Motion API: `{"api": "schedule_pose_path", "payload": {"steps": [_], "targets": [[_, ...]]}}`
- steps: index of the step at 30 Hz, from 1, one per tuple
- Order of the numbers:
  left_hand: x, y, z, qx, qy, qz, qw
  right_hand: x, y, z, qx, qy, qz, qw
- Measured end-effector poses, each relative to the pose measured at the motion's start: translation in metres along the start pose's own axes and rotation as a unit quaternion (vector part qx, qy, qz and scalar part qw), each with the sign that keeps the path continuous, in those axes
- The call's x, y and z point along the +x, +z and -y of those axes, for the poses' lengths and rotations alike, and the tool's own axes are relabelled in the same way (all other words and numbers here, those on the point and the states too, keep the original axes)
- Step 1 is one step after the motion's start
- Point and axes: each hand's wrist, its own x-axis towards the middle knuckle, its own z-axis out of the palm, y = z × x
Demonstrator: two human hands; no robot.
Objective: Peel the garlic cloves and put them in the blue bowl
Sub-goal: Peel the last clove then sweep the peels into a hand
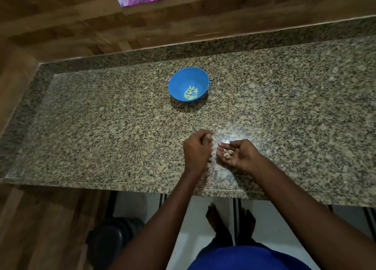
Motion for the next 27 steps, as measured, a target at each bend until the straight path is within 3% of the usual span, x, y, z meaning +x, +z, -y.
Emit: {"api": "schedule_pose_path", "payload": {"steps": [4,7,9,12,16,20,22,25,27], "targets": [[0.048,-0.016,0.038,0.069,-0.03,-0.001,0.997,-0.004,-0.009,0.004,0.003,0.004,-0.01,1.0],[0.061,0.0,0.064,0.235,0.016,0.085,0.968,-0.006,-0.018,0.006,-0.004,0.006,-0.024,1.0],[0.046,0.018,0.073,0.285,0.039,0.12,0.95,-0.01,-0.023,0.008,-0.007,-0.004,-0.04,0.999],[0.008,0.039,0.073,0.277,0.089,0.14,0.946,-0.018,-0.03,0.013,-0.022,-0.018,-0.077,0.997],[-0.039,0.061,0.059,0.212,0.17,0.228,0.935,-0.029,-0.038,0.02,-0.014,-0.032,-0.092,0.995],[-0.022,0.074,0.032,0.105,0.13,0.209,0.964,-0.036,-0.049,0.026,0.025,-0.046,-0.105,0.993],[-0.003,0.079,0.031,0.152,0.148,0.202,0.956,-0.039,-0.058,0.024,0.033,-0.045,-0.109,0.992],[0.004,0.092,0.045,0.269,0.204,0.203,0.919,-0.042,-0.076,0.022,0.036,-0.055,-0.115,0.991],[-0.01,0.104,0.046,0.28,0.237,0.224,0.903,-0.043,-0.085,0.025,0.039,-0.057,-0.118,0.991]]}}
